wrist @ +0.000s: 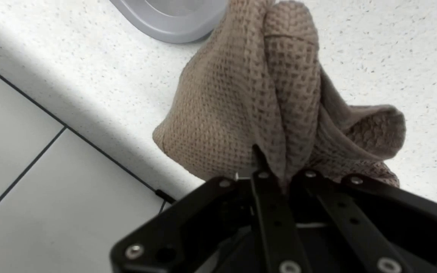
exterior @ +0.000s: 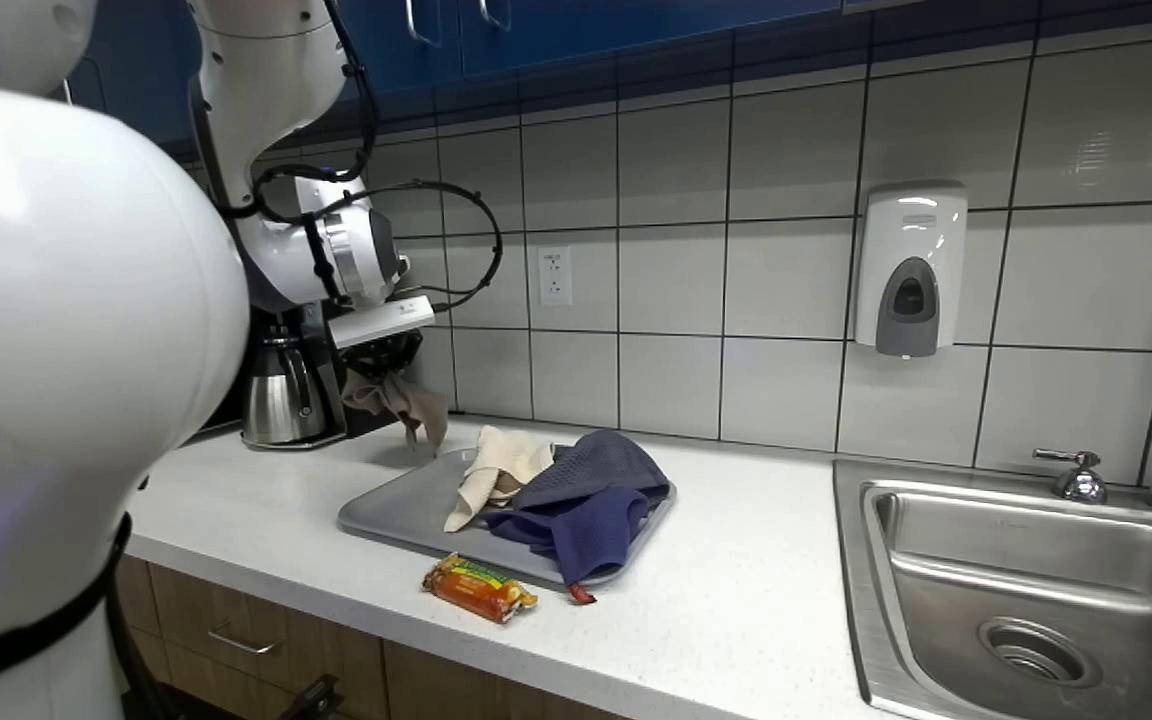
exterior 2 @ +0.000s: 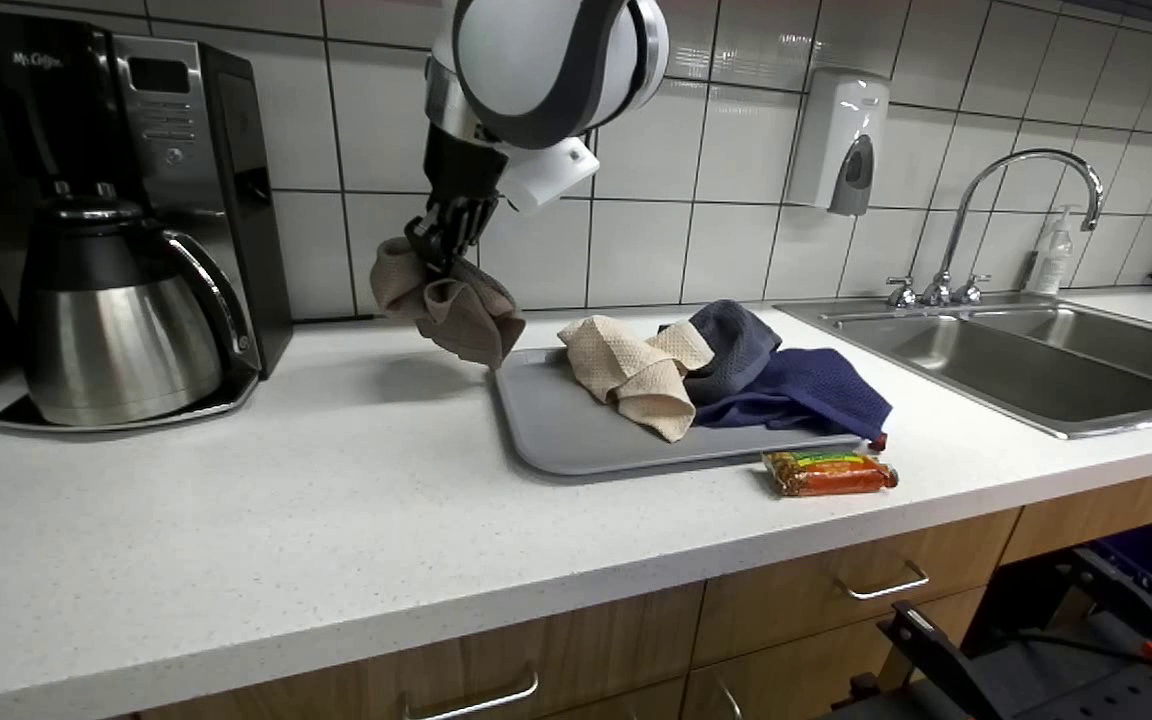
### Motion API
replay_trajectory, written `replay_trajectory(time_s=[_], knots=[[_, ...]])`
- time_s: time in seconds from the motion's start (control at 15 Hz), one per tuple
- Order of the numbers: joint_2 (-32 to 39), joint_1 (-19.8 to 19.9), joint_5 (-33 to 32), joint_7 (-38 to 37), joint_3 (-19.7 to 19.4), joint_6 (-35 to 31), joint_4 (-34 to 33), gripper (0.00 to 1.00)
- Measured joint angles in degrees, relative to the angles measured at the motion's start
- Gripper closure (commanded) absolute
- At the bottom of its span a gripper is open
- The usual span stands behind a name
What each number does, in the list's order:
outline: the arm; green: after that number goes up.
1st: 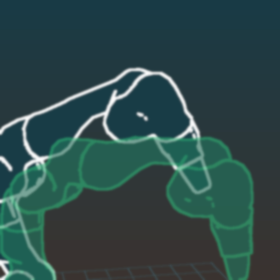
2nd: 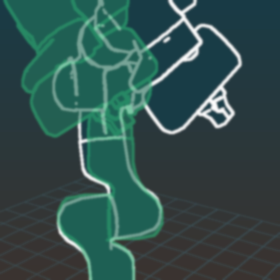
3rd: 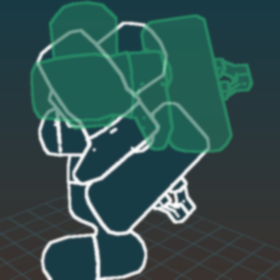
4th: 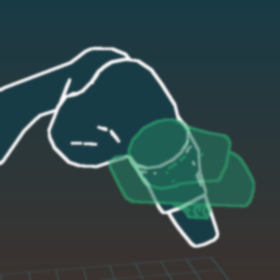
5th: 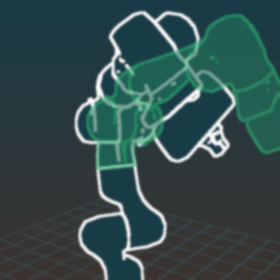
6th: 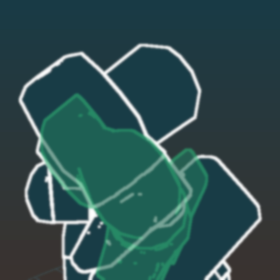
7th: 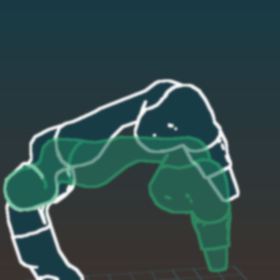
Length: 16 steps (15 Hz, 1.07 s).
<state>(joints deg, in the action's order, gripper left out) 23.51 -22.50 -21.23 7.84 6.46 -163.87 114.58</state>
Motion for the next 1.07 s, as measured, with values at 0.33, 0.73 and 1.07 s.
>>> replay_trajectory(time_s=[0.33,0.73,1.07], knots=[[-1.8,-3.7,-3.7,-7.6,-4.8,0.0,2.1,0.98],[-4.5,-6.8,-5.7,-14.9,-9.4,0.1,5.3,0.98],[-7.7,-6.9,-5.6,-16.8,-10.3,0.8,9.0,0.98]])
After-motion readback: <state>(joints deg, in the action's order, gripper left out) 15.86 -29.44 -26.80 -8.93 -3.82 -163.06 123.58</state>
